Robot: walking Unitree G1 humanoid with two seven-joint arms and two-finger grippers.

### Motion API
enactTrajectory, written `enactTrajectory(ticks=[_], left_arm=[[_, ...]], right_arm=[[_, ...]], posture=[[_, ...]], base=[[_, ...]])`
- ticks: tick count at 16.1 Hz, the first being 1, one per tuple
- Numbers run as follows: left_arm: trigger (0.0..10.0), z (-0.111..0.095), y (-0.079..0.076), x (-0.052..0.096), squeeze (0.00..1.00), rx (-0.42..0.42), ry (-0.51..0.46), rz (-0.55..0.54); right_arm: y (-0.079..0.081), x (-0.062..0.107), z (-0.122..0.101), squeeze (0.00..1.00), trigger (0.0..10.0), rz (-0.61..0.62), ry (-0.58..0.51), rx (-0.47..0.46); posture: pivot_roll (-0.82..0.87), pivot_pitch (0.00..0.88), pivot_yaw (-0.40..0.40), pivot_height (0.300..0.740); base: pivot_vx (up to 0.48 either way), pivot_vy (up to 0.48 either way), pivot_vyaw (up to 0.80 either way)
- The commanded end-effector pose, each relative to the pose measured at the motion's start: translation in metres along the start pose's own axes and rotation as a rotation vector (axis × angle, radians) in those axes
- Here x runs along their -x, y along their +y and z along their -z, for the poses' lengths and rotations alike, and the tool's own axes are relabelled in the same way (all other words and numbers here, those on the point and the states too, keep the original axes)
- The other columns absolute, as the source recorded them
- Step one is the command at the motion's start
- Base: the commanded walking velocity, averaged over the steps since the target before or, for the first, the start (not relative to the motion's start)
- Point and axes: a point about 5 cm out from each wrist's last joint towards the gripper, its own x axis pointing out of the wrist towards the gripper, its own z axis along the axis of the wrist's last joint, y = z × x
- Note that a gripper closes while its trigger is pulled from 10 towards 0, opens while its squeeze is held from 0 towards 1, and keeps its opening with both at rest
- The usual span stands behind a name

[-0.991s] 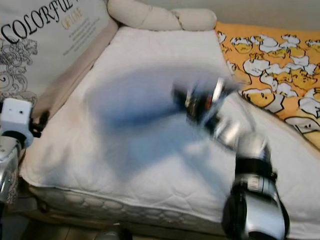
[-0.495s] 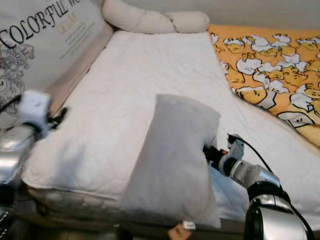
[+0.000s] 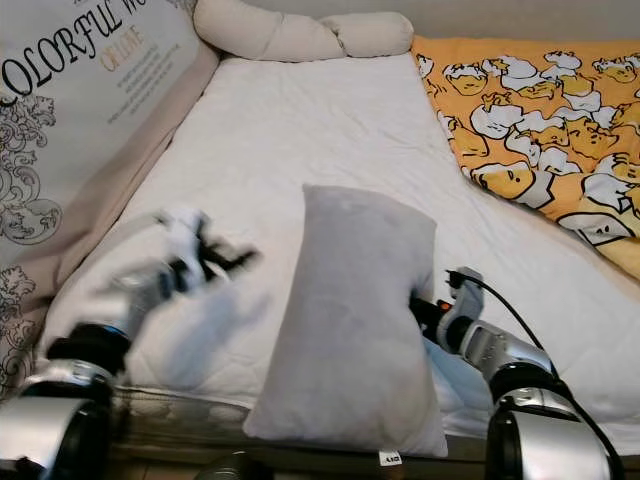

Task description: Clean up the room

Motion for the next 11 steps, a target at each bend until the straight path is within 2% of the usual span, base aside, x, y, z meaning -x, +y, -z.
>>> enactTrajectory(ticks=[1, 3, 4, 7, 8, 9, 10, 11], left_arm=[[10.0, 0.006, 0.001, 0.001, 1.00, 0.048, 0.032, 0.031], [10.0, 0.016, -0.014, -0.007, 1.00, 0.110, 0.062, 0.142], [10.0, 0.019, -0.025, -0.013, 1.00, 0.173, 0.072, 0.224], [10.0, 0.031, -0.041, -0.021, 1.00, 0.222, 0.137, 0.286], [10.0, 0.036, -0.045, -0.023, 0.46, 0.223, 0.165, 0.296], [10.0, 0.040, -0.048, -0.025, 0.31, 0.228, 0.179, 0.302], [10.0, 0.041, -0.051, -0.027, 0.12, 0.240, 0.173, 0.310], [10.0, 0.040, -0.052, -0.027, 0.00, 0.254, 0.163, 0.323]], right_arm=[[0.011, -0.005, -0.010, 0.00, 0.0, -0.035, -0.025, 0.041], [0.021, -0.010, -0.013, 0.00, 0.0, -0.081, -0.033, 0.035], [0.028, -0.014, -0.012, 0.00, 0.0, -0.108, -0.020, 0.052], [0.038, -0.019, -0.013, 0.00, 0.0, -0.153, -0.009, 0.081], [0.042, -0.020, -0.015, 0.00, 0.0, -0.165, -0.012, 0.086], [0.045, -0.022, -0.015, 0.00, 0.0, -0.179, -0.013, 0.091], [0.049, -0.023, -0.016, 0.00, 0.0, -0.197, -0.007, 0.100], [0.050, -0.023, -0.016, 0.00, 0.0, -0.205, -0.004, 0.105]], posture=[[-0.06, 0.000, 0.112, 0.740], [-0.07, 0.000, 0.107, 0.740], [-0.08, 0.000, 0.107, 0.740], [-0.10, 0.000, 0.108, 0.740], [-0.11, 0.000, 0.109, 0.740], [-0.11, 0.000, 0.107, 0.740], [-0.11, 0.000, 0.104, 0.740], [-0.11, 0.000, 0.102, 0.740]], base=[[0.000, 0.000, 0.00], [0.000, 0.000, 0.00], [0.000, 0.000, 0.00], [0.000, 0.000, 0.00], [0.000, 0.000, 0.00], [0.000, 0.000, 0.00], [0.000, 0.000, 0.00], [0.000, 0.000, 0.00]])
